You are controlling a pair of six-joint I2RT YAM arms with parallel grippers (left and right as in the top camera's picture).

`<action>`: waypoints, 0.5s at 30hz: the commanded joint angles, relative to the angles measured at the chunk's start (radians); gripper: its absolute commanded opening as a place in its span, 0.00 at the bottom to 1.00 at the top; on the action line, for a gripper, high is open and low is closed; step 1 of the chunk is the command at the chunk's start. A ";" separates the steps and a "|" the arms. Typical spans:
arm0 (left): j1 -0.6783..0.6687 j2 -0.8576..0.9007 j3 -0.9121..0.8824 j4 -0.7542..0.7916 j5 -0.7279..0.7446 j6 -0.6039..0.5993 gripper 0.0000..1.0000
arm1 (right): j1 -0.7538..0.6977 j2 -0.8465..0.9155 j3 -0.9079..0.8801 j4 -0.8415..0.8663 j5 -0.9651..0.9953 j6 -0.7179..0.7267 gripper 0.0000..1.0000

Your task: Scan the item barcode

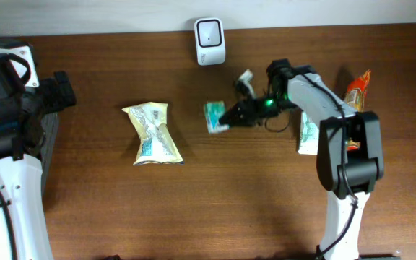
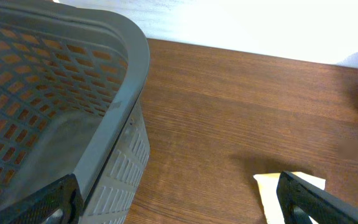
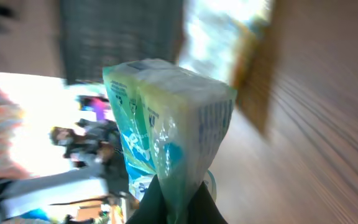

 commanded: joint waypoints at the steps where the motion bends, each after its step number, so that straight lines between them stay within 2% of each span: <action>1: 0.002 -0.013 0.008 0.002 0.008 -0.010 0.99 | -0.009 -0.034 0.032 0.019 -0.222 -0.010 0.04; 10: 0.002 -0.013 0.008 0.002 0.008 -0.010 0.99 | -0.015 -0.079 0.207 -0.011 -0.222 0.220 0.04; 15: 0.002 -0.013 0.008 0.002 0.008 -0.010 0.99 | -0.045 -0.142 0.362 -0.011 -0.222 0.283 0.04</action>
